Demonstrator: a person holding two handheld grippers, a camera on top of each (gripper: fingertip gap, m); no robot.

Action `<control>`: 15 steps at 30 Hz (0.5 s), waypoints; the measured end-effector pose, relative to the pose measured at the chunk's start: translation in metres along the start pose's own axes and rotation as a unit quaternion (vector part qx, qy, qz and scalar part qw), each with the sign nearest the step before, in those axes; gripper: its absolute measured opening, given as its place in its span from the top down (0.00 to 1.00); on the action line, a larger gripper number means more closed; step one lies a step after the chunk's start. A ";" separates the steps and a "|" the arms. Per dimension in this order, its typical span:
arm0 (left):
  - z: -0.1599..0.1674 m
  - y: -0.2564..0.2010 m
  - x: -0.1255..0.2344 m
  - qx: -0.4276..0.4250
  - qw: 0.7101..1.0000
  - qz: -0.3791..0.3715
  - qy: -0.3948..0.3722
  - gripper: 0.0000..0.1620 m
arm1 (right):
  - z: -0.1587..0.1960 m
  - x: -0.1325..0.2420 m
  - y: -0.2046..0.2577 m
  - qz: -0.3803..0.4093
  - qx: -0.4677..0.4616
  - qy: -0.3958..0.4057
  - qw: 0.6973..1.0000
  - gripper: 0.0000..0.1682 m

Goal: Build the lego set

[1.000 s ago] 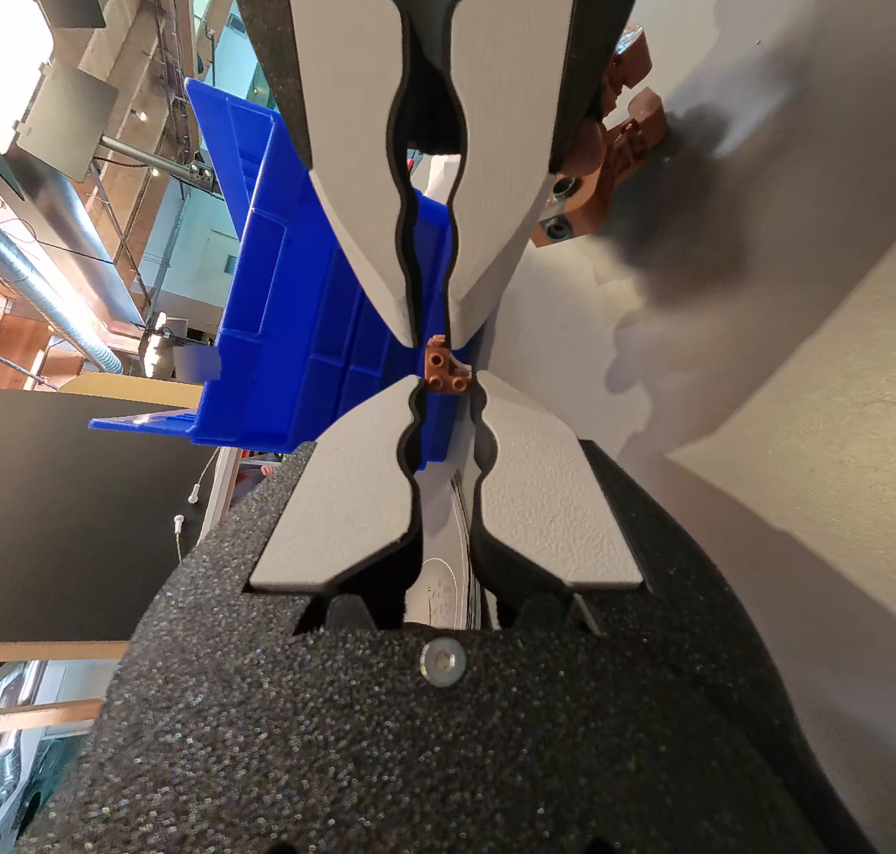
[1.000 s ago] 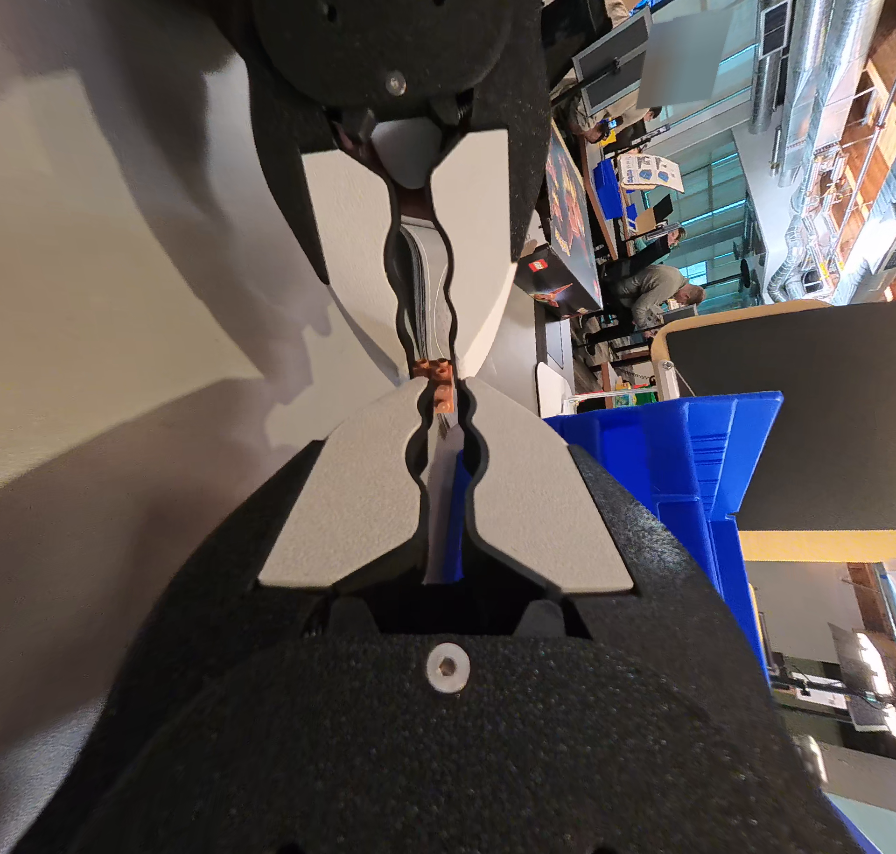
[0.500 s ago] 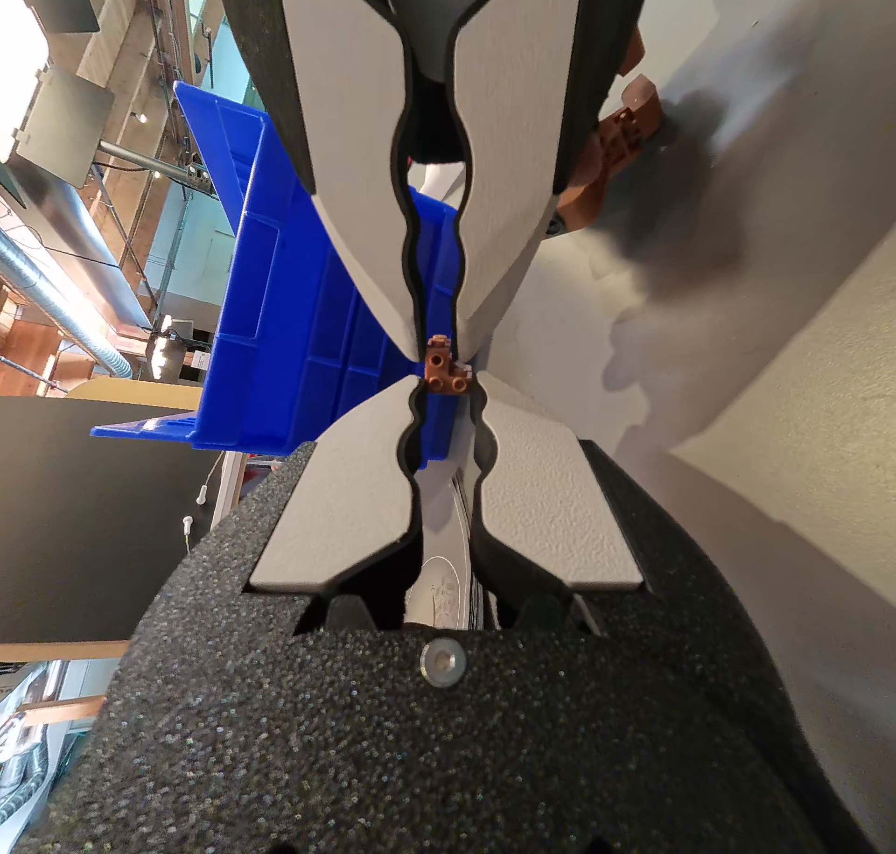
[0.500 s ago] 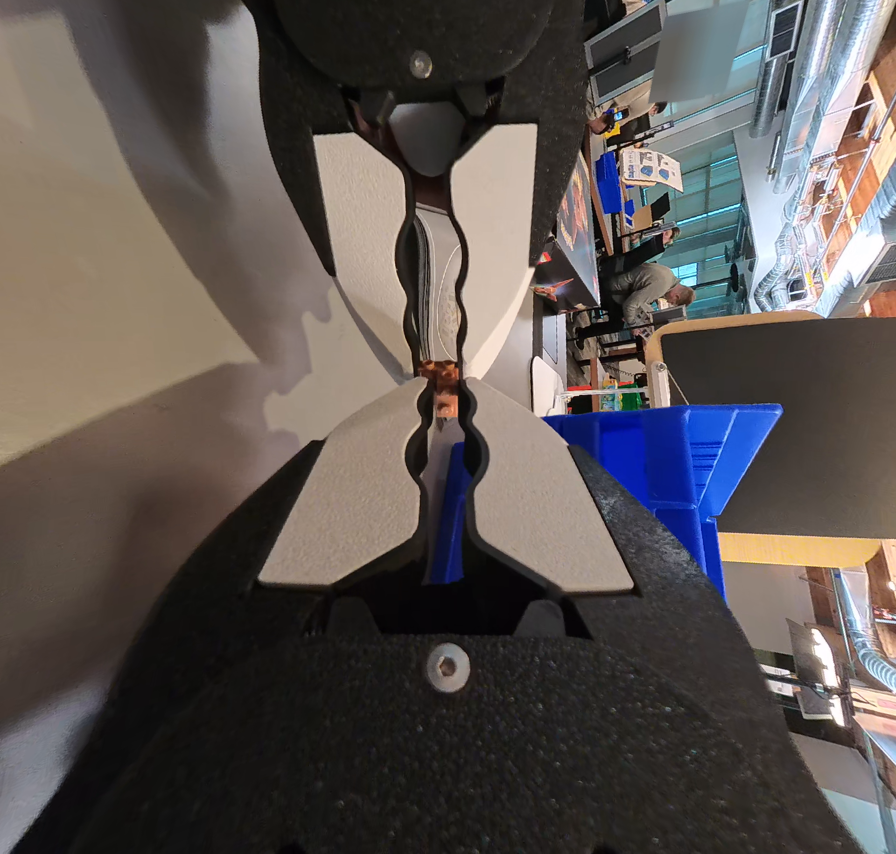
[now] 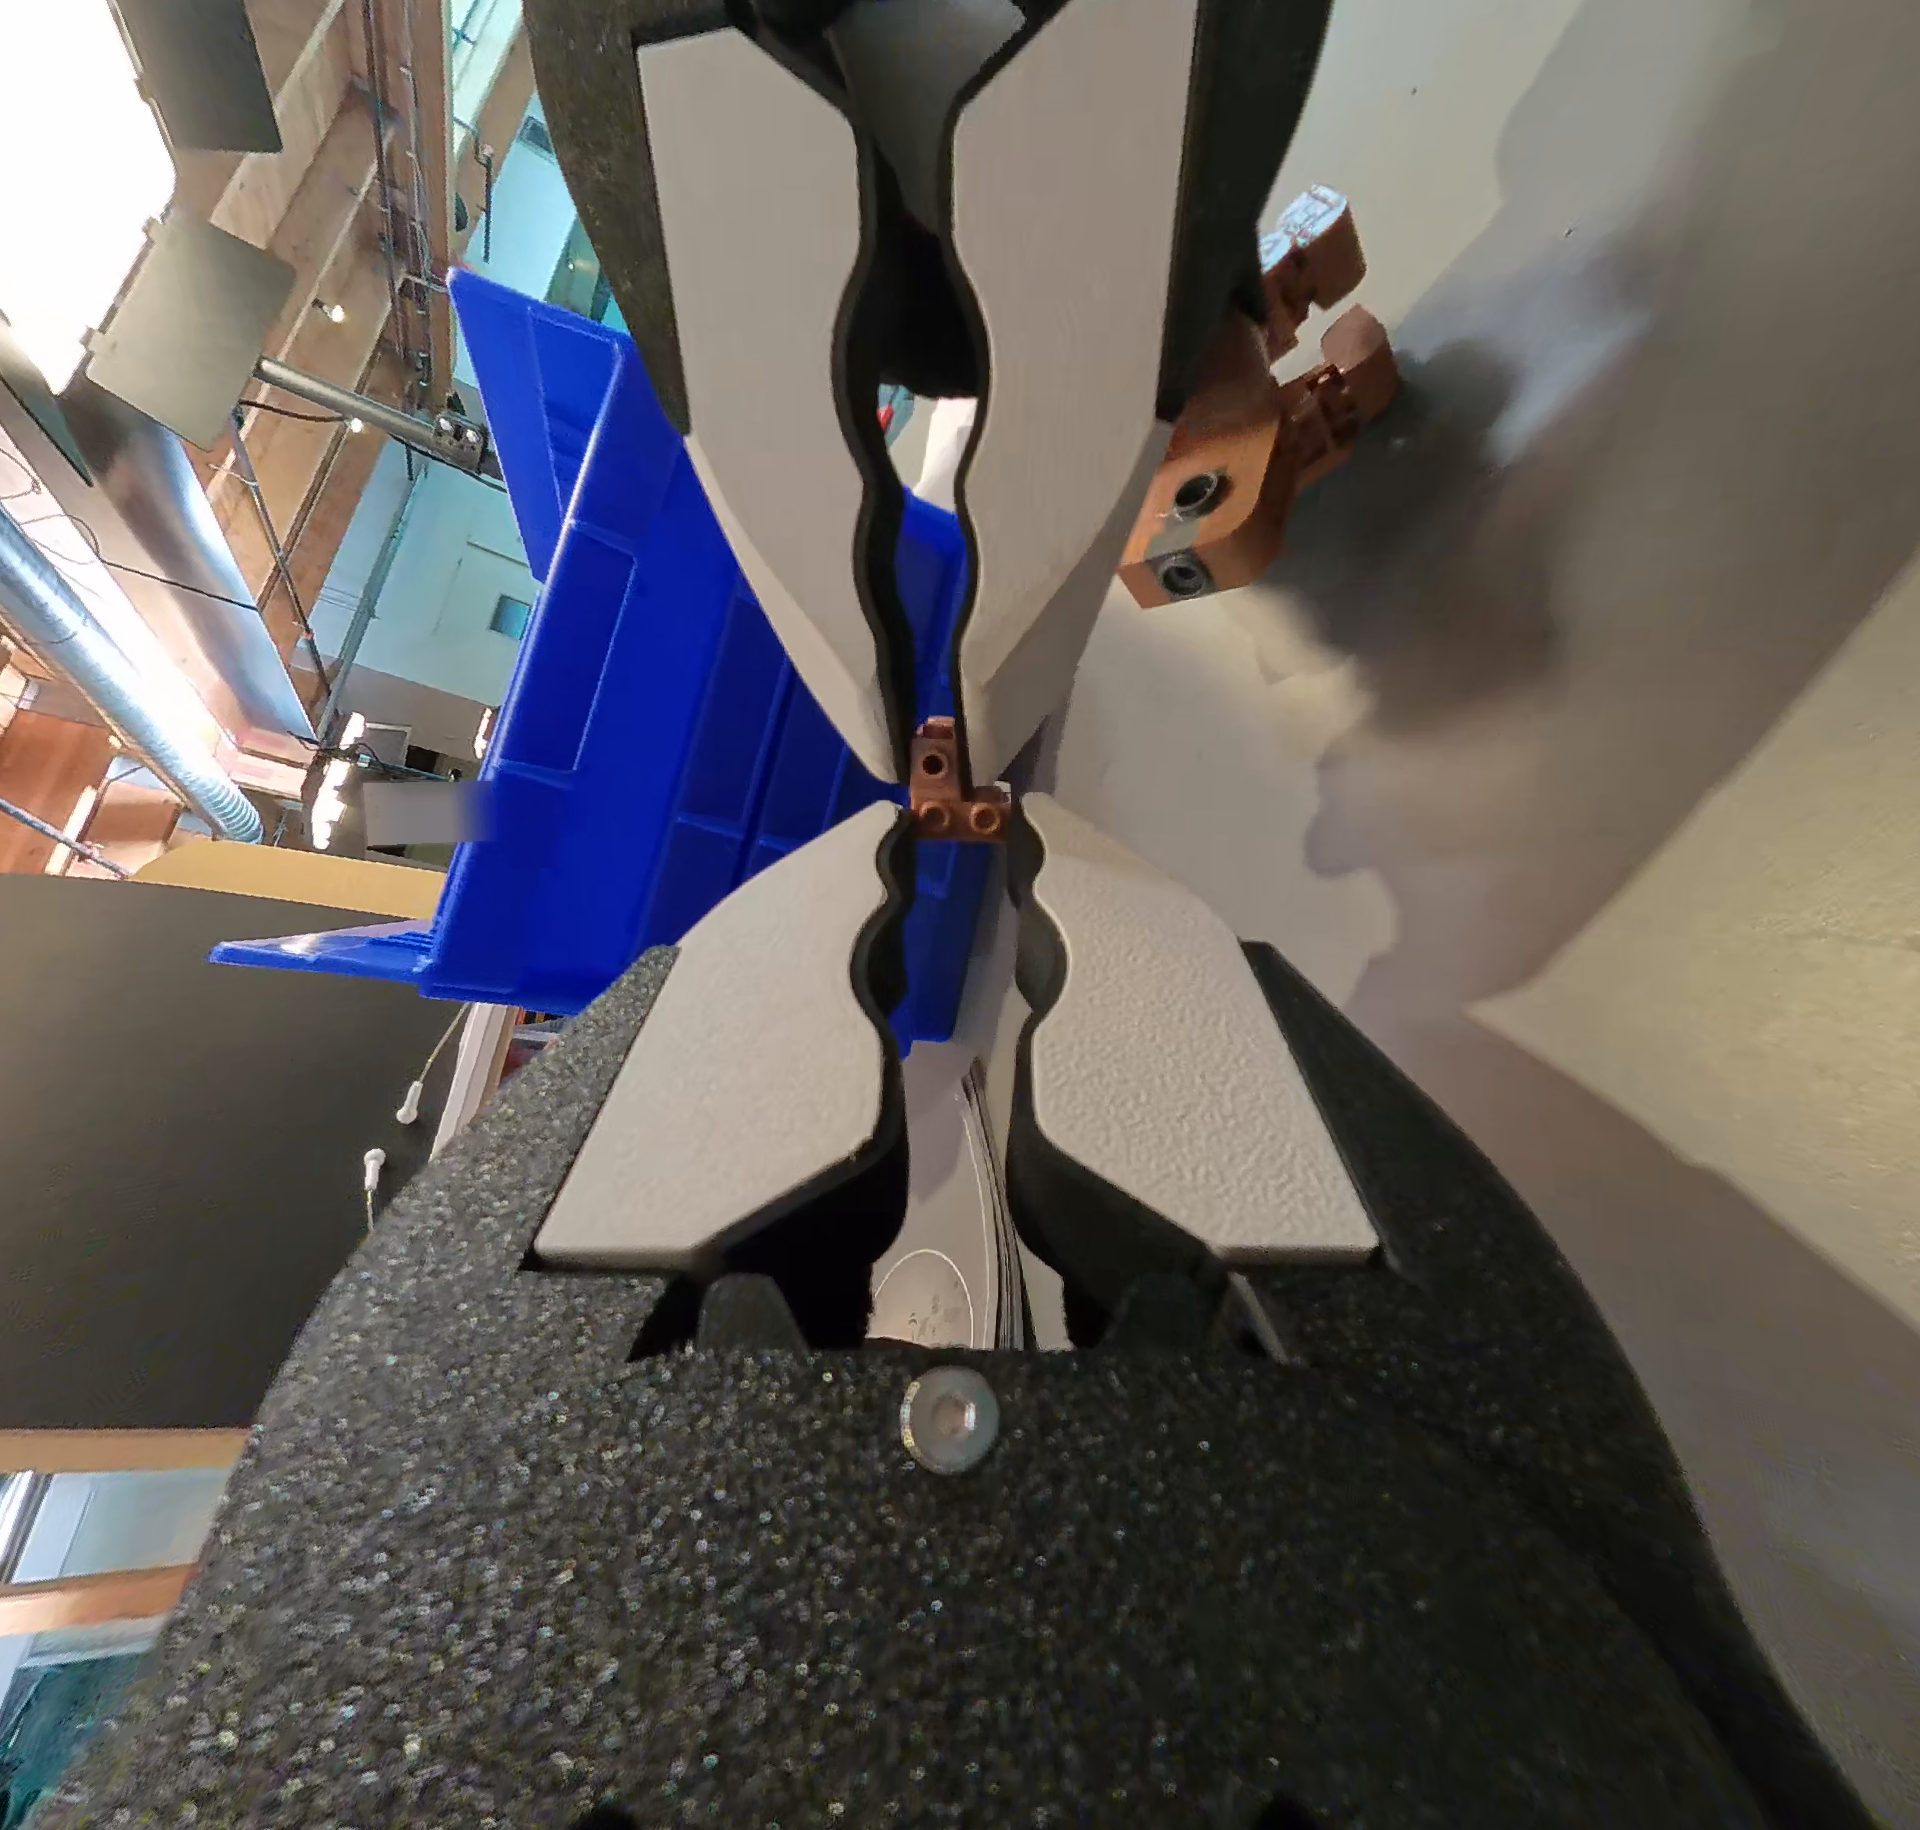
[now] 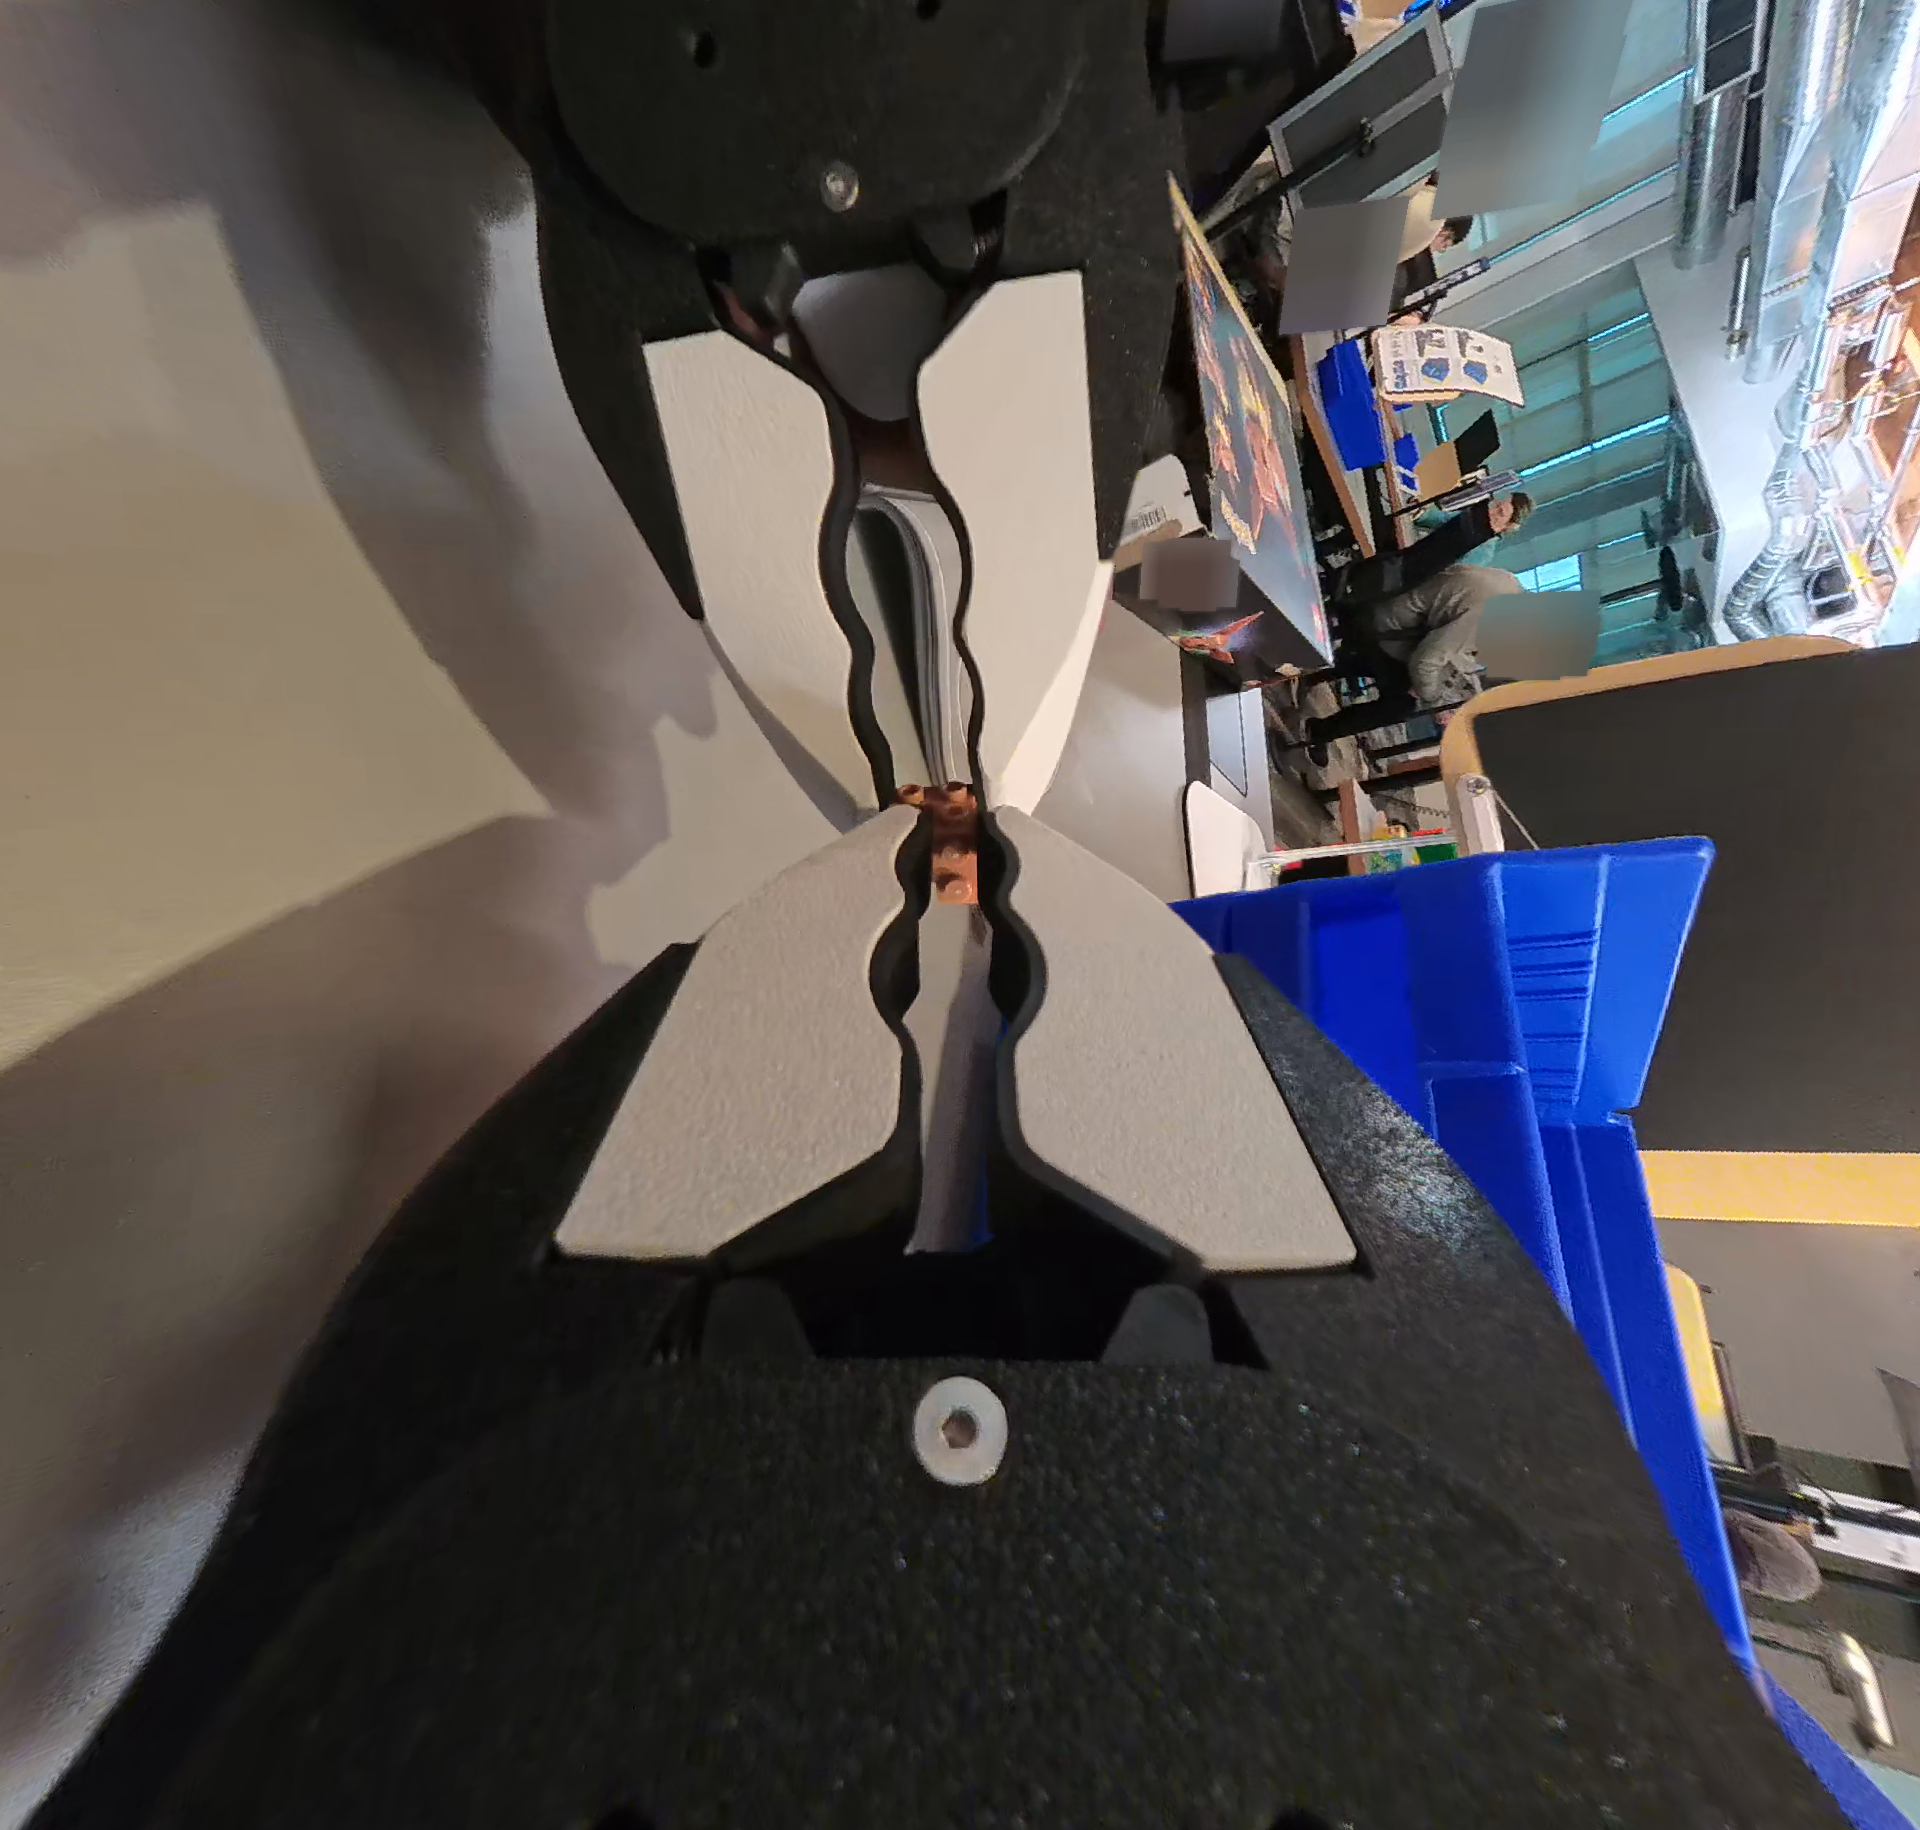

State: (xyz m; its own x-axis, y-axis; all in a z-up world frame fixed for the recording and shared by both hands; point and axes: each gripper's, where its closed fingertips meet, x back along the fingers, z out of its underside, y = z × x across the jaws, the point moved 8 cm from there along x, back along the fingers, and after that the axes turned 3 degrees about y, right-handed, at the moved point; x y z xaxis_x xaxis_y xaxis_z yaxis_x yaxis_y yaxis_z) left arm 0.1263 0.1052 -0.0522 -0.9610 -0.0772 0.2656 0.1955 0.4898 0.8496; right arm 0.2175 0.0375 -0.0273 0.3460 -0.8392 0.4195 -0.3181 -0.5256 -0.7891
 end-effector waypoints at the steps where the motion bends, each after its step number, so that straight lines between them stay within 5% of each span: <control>1: 0.000 0.000 0.000 0.002 1.000 0.000 -0.003 0.90 | 0.000 0.001 0.000 -0.003 -0.004 -0.003 1.000 0.95; 7: -0.002 0.001 0.001 0.013 1.000 0.006 -0.008 0.90 | -0.001 0.005 -0.001 0.002 0.011 -0.015 1.000 0.95; 10: 0.027 0.005 -0.005 -0.026 0.995 -0.018 0.094 0.90 | -0.007 0.032 -0.015 0.027 -0.021 -0.092 0.995 0.95; 15: 0.021 0.021 0.004 0.090 0.996 -0.009 0.018 0.90 | -0.002 0.075 -0.038 0.071 -0.092 -0.215 0.970 0.95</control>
State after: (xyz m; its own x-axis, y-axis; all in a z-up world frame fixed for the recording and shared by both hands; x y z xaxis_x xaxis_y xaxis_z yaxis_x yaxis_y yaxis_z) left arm 0.1226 0.1338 -0.0428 -0.9555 -0.1171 0.2707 0.1371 0.6360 0.7594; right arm 0.2536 -0.0058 0.0356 0.6108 -0.7899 0.0554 -0.5284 -0.4587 -0.7144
